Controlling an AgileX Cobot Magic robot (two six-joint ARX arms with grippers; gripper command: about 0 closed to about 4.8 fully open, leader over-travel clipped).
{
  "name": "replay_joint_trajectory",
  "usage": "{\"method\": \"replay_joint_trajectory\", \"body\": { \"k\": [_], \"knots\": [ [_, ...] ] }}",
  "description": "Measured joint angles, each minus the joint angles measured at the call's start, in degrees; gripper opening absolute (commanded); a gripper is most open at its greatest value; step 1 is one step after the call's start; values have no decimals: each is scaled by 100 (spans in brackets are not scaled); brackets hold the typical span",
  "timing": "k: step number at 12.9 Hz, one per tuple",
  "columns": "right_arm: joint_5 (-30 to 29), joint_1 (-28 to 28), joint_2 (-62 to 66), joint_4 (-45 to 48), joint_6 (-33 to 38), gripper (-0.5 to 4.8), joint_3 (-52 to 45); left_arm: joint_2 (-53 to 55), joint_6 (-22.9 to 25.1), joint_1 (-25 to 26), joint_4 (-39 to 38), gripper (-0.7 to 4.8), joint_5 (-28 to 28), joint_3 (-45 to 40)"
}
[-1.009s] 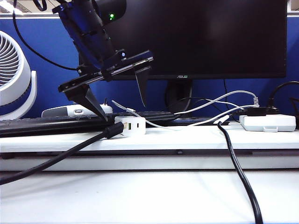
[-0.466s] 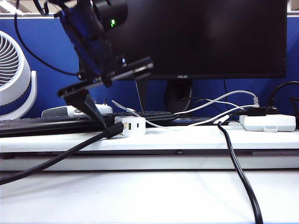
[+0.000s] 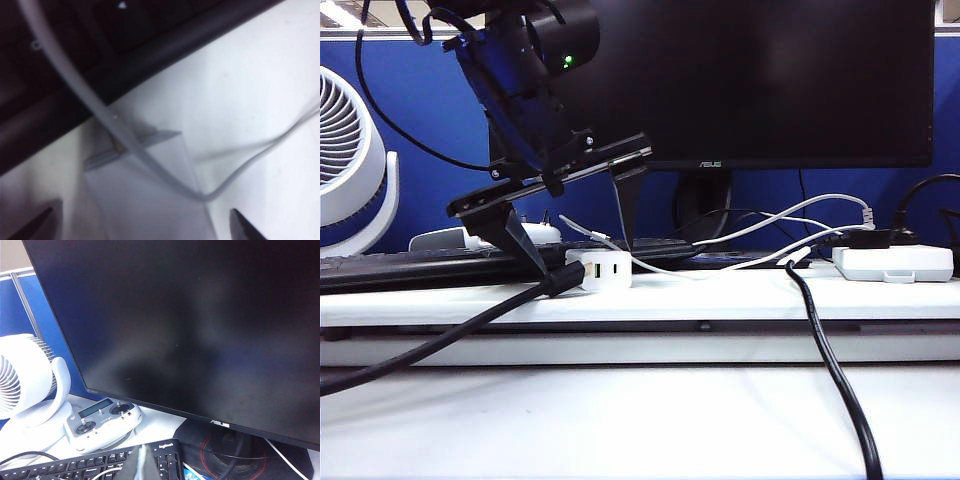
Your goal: Pick up the Type-C charging cable and the charging base, insert one end of the Type-C charger into the corresponding slot on the base, and finally place the plugged-in charger back on the table.
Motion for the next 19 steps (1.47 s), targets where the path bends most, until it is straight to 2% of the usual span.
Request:
{"method": "replay_joint_trajectory", "body": {
  "k": [4, 10, 16, 19],
  "knots": [
    [-2, 0, 0, 0, 0, -1, 0, 0, 352, 2, -339, 479, -251, 2],
    [-11, 0, 0, 2, 0, -1, 2, -2, 605, 98, -660, 479, -254, 83],
    [-13, -2, 0, 0, 0, -1, 0, 79, 372, 98, -634, 479, 24, 332],
    [-15, -2, -7, 0, 0, -1, 2, 160, 380, 92, -949, 479, 142, 420]
  ]
}}
